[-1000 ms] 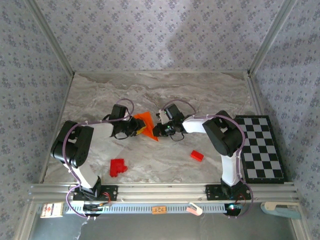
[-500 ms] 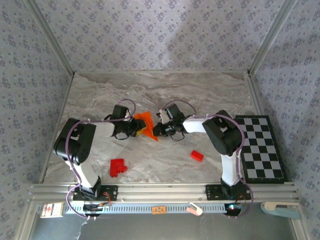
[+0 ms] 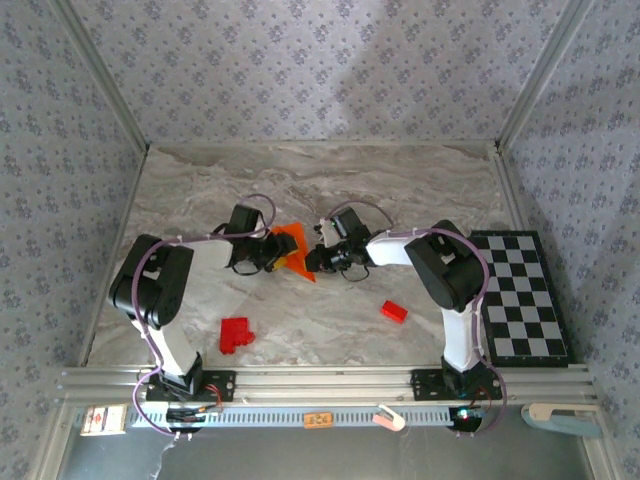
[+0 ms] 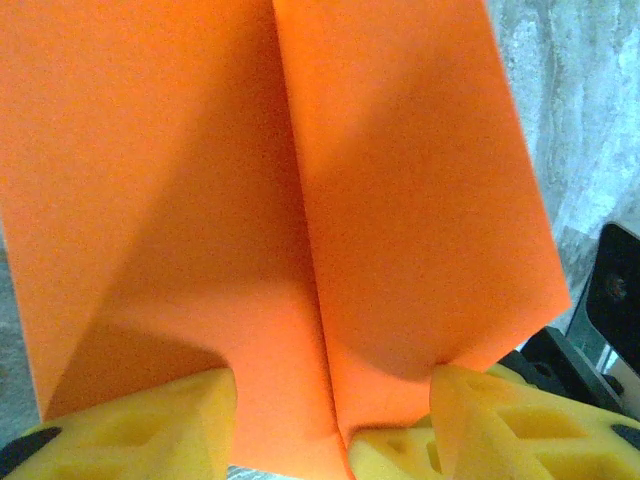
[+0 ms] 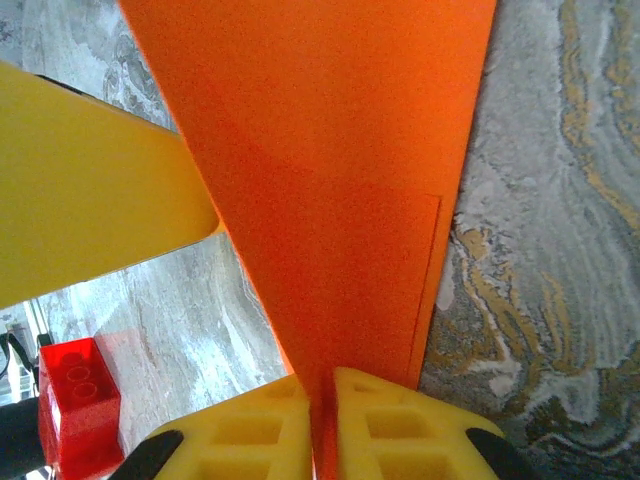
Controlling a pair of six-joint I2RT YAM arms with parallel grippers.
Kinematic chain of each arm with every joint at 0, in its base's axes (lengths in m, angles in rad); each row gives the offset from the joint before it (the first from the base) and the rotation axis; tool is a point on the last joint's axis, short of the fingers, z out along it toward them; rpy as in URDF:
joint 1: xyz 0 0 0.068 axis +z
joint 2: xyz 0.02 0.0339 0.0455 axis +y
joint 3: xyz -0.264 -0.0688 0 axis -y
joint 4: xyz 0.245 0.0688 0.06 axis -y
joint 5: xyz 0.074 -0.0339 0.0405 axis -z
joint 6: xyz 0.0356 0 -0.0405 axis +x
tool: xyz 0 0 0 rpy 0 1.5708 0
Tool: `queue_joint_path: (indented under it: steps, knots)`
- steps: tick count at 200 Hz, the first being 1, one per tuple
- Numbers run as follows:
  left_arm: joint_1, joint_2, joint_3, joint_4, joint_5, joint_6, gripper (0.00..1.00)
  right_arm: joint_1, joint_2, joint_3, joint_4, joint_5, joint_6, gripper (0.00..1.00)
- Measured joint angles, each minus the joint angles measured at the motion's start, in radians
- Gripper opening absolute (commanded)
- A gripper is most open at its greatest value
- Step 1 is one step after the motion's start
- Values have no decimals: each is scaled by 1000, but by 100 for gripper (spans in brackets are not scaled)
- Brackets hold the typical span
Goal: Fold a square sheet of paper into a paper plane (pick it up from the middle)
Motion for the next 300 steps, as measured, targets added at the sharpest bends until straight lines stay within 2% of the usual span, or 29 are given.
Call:
queue_joint_path:
  steps: [89,125,264,300]
  knots:
    - [-51,60,168,-261,-123,23,57,-2,-8,-13,22,-10,15,23]
    - [-65,89,225,-341,-156,25,57,-2,-20,-24,25,-2,15,24]
    - [-71,122,272,-410,-167,22,59,23,-35,-15,-28,67,-41,23]
    - [-71,122,272,-410,-167,22,59,27,-35,-7,-46,89,-49,16]
